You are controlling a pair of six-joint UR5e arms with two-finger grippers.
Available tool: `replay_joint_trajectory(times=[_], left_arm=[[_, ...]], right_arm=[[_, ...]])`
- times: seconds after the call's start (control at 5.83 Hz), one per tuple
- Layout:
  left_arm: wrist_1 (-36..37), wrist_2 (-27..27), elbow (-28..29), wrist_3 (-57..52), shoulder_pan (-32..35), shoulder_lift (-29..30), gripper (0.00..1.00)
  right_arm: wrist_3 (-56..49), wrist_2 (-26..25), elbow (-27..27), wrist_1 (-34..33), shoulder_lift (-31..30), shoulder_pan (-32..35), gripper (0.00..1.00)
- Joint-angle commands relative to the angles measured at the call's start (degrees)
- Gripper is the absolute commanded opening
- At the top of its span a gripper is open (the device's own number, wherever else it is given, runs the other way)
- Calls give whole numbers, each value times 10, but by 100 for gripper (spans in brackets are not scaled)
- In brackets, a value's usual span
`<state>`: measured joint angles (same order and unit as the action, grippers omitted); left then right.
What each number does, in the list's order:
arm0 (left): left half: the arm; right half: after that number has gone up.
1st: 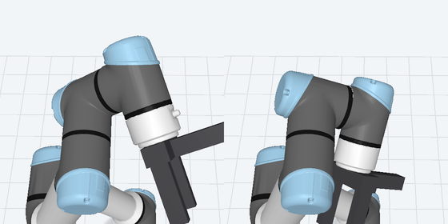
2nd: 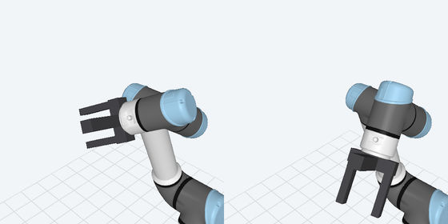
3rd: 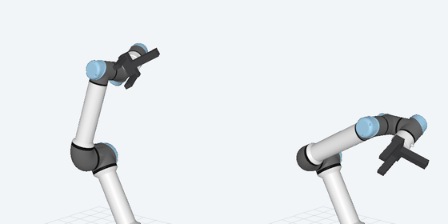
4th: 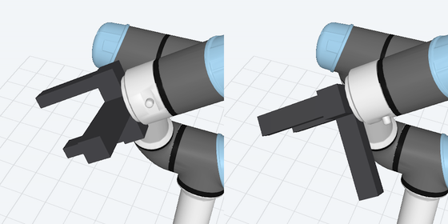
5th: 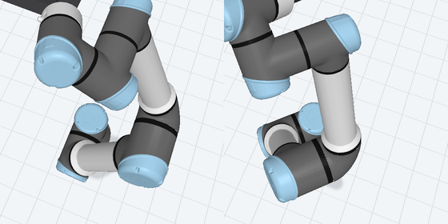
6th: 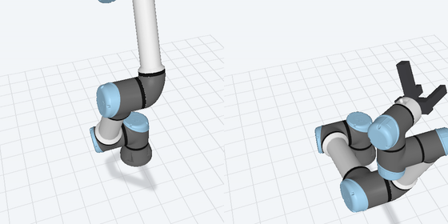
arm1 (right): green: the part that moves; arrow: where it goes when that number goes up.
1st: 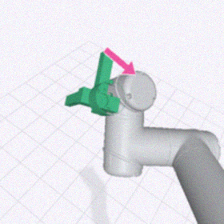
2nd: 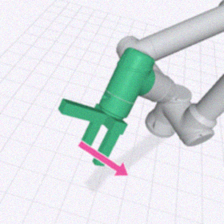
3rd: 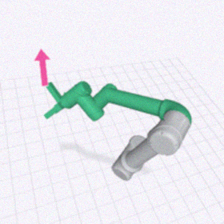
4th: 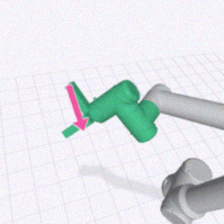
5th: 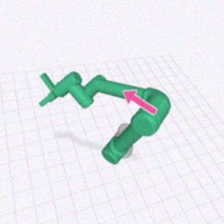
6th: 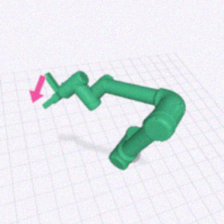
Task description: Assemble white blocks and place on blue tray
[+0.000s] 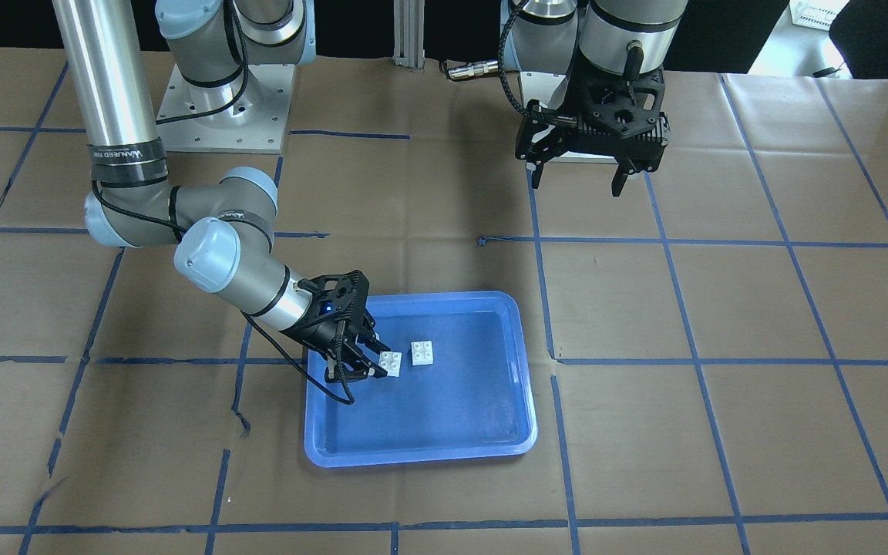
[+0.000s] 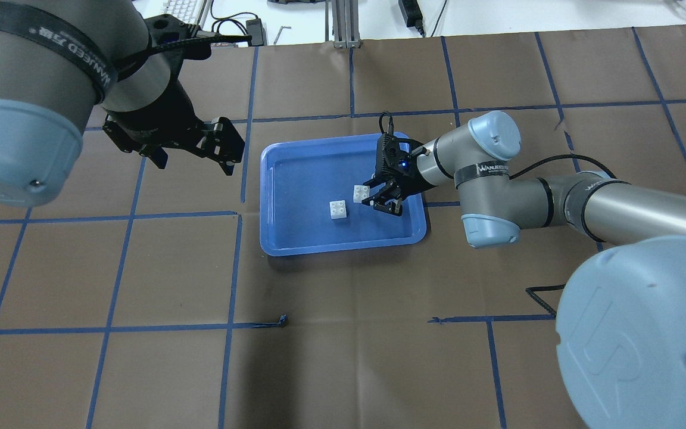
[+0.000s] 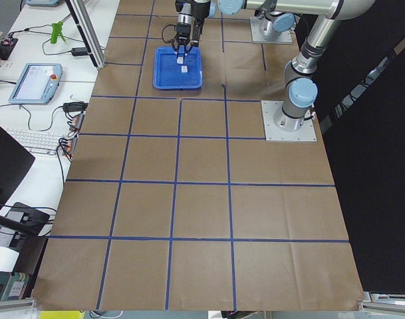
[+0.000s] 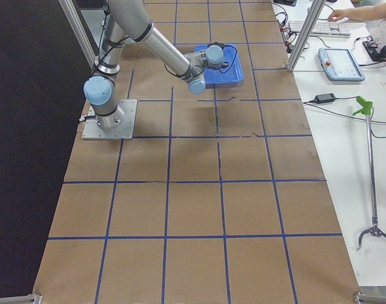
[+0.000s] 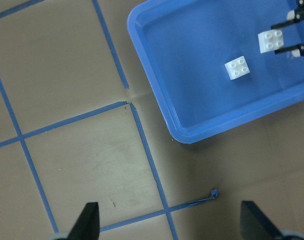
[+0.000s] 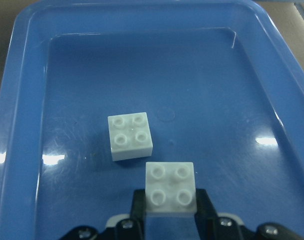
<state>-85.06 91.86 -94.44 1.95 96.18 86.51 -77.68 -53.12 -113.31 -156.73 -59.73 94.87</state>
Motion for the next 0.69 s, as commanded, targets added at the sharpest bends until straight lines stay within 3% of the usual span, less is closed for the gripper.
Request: replay_joint_trajectory(times=[0.0, 0.51], left_arm=[[1, -18, 9, 42, -11, -1, 99], [-13, -20, 30, 33, -33, 3, 99]], right_arm=[[1, -1, -3, -7, 6, 11, 29], [1, -1, -15, -12, 5, 13, 29]])
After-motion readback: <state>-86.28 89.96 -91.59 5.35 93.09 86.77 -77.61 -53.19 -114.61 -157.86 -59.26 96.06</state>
